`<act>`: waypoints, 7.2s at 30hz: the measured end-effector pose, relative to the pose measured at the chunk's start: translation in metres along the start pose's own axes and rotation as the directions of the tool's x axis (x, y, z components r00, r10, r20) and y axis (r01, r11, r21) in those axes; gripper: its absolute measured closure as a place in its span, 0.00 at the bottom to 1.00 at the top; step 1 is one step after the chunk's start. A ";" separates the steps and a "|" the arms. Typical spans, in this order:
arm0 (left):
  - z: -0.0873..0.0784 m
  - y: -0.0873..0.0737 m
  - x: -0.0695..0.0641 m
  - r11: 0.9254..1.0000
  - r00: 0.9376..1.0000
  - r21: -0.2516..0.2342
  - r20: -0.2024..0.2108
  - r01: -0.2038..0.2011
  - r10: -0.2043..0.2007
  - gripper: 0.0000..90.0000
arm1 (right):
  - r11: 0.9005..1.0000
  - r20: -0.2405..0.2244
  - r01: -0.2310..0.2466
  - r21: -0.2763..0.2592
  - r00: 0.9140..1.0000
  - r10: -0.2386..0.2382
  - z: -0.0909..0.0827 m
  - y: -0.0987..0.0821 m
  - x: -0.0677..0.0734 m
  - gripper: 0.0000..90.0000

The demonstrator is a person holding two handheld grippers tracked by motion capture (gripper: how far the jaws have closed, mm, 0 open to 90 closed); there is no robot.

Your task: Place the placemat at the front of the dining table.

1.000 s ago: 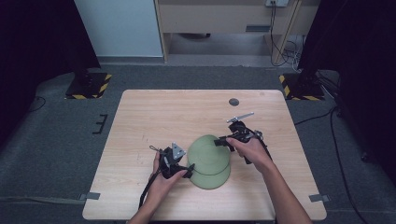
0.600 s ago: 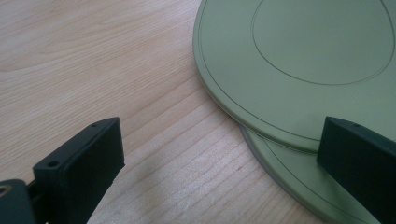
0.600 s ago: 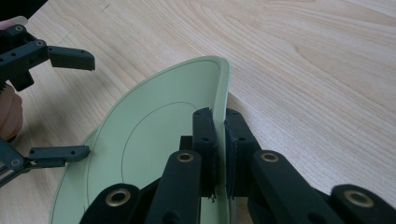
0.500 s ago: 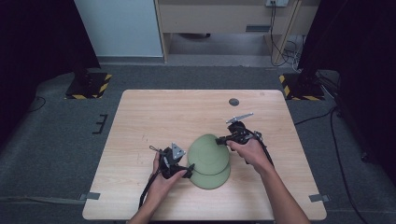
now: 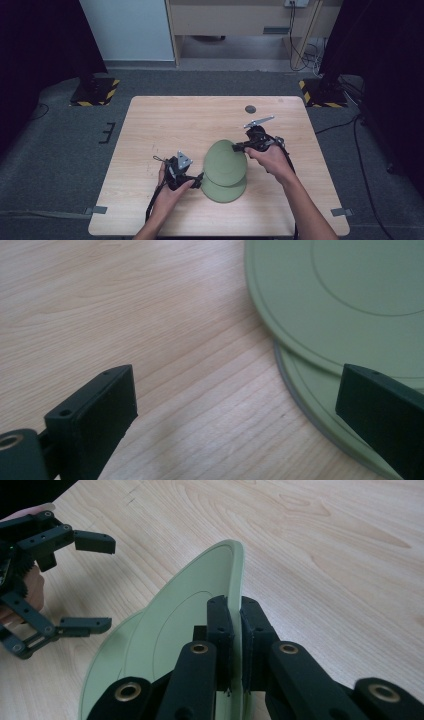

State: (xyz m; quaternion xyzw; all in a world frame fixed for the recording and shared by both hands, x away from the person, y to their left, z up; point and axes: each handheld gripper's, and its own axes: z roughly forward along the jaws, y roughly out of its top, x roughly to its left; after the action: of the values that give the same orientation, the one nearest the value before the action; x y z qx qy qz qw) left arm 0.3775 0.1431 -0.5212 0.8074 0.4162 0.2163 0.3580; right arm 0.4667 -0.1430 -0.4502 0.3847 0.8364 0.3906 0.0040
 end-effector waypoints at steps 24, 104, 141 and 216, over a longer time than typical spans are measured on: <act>-0.012 -0.003 0.026 0.998 0.998 -0.023 -0.029 0.054 -0.054 0.03 | 0.994 0.005 0.020 -0.106 1.000 -0.019 -0.033 0.038 0.011 0.95; -0.017 -0.009 0.052 0.996 0.992 -0.018 -0.085 0.089 -0.090 0.02 | 0.949 0.095 -0.151 -0.275 0.979 0.183 0.037 0.119 -0.016 0.95; -0.017 -0.010 0.080 0.990 0.985 0.003 -0.096 0.142 -0.141 0.03 | 0.944 0.220 -0.204 -0.259 0.939 0.263 0.031 0.081 -0.077 0.95; -0.014 -0.014 0.087 0.986 0.982 0.029 -0.095 0.164 -0.161 0.03 | 0.932 0.334 -0.294 -0.209 0.875 0.351 0.034 0.027 -0.121 0.93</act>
State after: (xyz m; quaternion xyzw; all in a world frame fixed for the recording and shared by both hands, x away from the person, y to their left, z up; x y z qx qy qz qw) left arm 0.4097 0.2261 -0.5176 0.7663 0.5008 0.2159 0.3396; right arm 0.5797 -0.1883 -0.4921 0.5834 0.7124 0.3699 0.1235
